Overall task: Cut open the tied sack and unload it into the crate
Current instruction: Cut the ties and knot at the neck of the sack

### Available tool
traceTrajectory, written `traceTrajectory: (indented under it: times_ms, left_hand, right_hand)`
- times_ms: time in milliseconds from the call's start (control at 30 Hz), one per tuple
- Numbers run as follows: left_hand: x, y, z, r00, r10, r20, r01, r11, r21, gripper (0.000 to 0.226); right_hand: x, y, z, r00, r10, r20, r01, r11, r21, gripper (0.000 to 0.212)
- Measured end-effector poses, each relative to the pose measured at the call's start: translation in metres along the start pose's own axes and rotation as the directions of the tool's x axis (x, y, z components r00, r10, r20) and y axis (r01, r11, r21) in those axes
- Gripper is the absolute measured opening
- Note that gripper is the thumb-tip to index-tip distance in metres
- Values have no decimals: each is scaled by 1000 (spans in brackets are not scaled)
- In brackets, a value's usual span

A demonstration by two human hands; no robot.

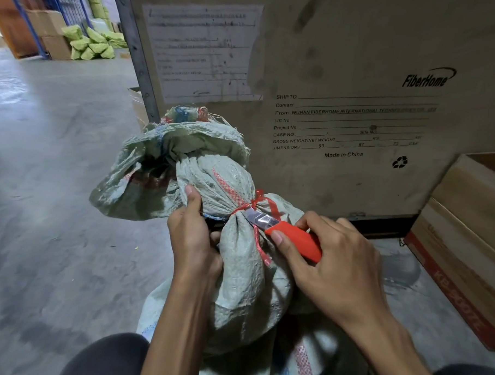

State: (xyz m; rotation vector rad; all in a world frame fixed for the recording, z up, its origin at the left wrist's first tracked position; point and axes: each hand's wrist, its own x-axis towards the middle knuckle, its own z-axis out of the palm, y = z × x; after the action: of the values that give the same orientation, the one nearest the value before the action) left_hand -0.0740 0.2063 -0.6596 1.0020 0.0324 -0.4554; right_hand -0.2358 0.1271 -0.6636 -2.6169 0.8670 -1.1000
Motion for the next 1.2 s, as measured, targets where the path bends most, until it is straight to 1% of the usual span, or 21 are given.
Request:
traceTrajectory:
  times_ms: [100, 200, 333, 400, 467, 600, 667, 733, 800, 1000, 1100, 1200]
  left_hand:
    - [1, -1, -1, 1000, 23, 2, -23, 1000, -9, 48]
    - [0, 0, 0, 999, 47, 16, -47, 999, 19, 48]
    - [-2, -1, 3, 991, 101, 82, -106, 993, 55, 56]
    - [-5, -1, 5, 986, 128, 103, -134, 989, 54, 55]
    - [-6, -1, 6, 986, 127, 106, -132, 991, 38, 53]
    - [-8, 0, 6, 993, 52, 103, -48, 998, -37, 44]
    - [-9, 2, 5, 994, -9, 109, 18, 996, -83, 41]
    - [-8, 5, 4, 990, -65, 129, 79, 991, -111, 43]
    - [-6, 9, 1, 987, -96, 131, 113, 985, -130, 46]
    - [-6, 7, 3, 971, -141, 192, 171, 974, -149, 55]
    - [-2, 5, 3, 952, -203, 228, 244, 955, -167, 58]
    - [-1, 3, 0, 924, -270, 270, 325, 927, -186, 55]
  right_hand:
    - [-2, -3, 3, 999, 32, 2, -32, 999, 3, 43]
    - [-2, -3, 4, 999, 39, -8, -39, 999, -1, 43]
    - [-1, -2, 2, 996, 10, -87, -10, 1000, -3, 42]
    - [-1, -2, 3, 992, 17, -127, -15, 1000, 10, 41]
    - [-2, -3, 4, 988, 30, -152, -27, 999, 22, 40]
    - [-5, -8, 6, 984, 36, -175, -27, 998, 53, 37]
    - [-5, -9, 5, 990, 46, -130, -40, 998, 52, 38]
    - [-5, -10, 4, 996, 63, -67, -61, 998, 26, 42]
    - [-5, -10, 2, 997, 67, -41, -67, 998, 1, 46]
    - [-5, -9, -2, 996, 43, -73, -42, 999, 22, 44]
    - [-4, -9, -3, 995, 25, -101, -22, 999, 33, 42]
    - [-3, -10, -3, 993, 24, -114, -21, 999, 27, 43]
